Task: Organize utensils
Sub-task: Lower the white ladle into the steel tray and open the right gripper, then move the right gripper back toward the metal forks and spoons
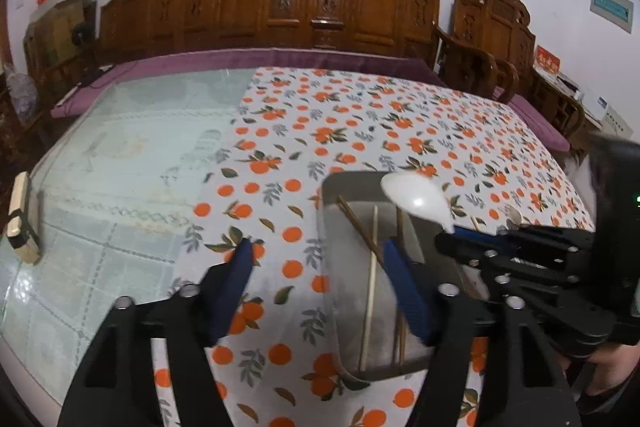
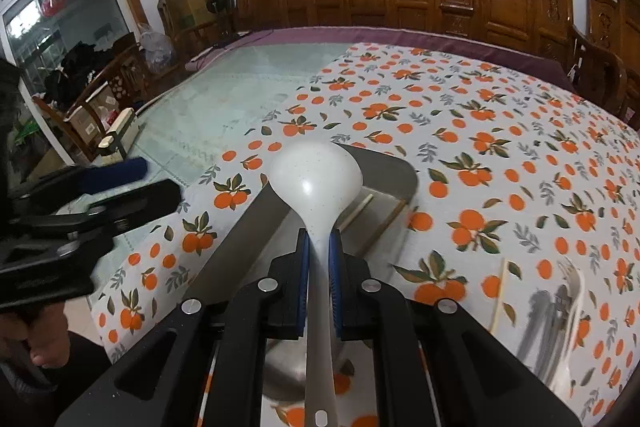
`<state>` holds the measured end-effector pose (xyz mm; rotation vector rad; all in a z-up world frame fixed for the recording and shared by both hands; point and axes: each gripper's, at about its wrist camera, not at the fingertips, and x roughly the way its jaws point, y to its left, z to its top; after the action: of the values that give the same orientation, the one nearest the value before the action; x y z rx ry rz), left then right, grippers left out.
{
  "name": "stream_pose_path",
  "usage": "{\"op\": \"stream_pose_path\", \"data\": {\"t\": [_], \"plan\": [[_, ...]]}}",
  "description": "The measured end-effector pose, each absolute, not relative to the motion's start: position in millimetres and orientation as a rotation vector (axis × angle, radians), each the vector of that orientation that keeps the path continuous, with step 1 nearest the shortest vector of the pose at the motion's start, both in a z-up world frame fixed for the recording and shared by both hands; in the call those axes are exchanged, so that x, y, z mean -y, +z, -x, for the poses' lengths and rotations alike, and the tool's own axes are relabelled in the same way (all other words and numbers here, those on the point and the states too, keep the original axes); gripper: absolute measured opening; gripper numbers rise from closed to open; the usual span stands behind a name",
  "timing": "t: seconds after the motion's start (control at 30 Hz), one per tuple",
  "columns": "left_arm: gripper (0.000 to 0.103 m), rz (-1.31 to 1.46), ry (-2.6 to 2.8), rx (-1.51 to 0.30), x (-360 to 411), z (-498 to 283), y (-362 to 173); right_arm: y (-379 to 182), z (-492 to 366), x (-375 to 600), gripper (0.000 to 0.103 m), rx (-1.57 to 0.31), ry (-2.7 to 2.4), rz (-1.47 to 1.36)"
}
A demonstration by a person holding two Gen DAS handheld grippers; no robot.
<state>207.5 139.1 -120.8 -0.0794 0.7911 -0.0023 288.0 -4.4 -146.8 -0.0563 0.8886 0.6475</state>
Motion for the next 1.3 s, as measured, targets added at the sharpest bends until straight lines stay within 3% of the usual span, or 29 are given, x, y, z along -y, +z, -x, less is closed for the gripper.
{"op": "stream_pose_path", "data": {"t": [0.17,0.6,0.93,1.03,1.2,1.3], "plan": [[0.084,0.094,0.044,-0.780,-150.2,-208.2,-119.7,-164.0,-301.3,-9.3,0.011,-0.942,0.657,0.029],[0.084,0.106,0.057,-0.781,-151.7,-208.9,-120.2,-176.9,-305.2,-14.4,0.014,-0.974,0.706,-0.014],[0.084,0.089,0.004,-0.783,-125.4,-206.9,-120.5,-148.4,-281.8,51.4,0.014,-0.876,0.648,0.030],[0.084,0.056,-0.019,-0.778,-106.6,-205.1,-120.0,-139.4,-269.6,86.7,0.025,-0.843,0.597,0.068],[0.084,0.036,-0.067,-0.787,-79.0,-204.0,-121.7,-138.2,-258.7,144.7,0.026,-0.841,0.493,0.110],[0.084,0.023,-0.094,-0.787,-63.3,-202.1,-122.8,-147.0,-254.2,187.2,0.036,-0.869,0.418,0.091]]}}
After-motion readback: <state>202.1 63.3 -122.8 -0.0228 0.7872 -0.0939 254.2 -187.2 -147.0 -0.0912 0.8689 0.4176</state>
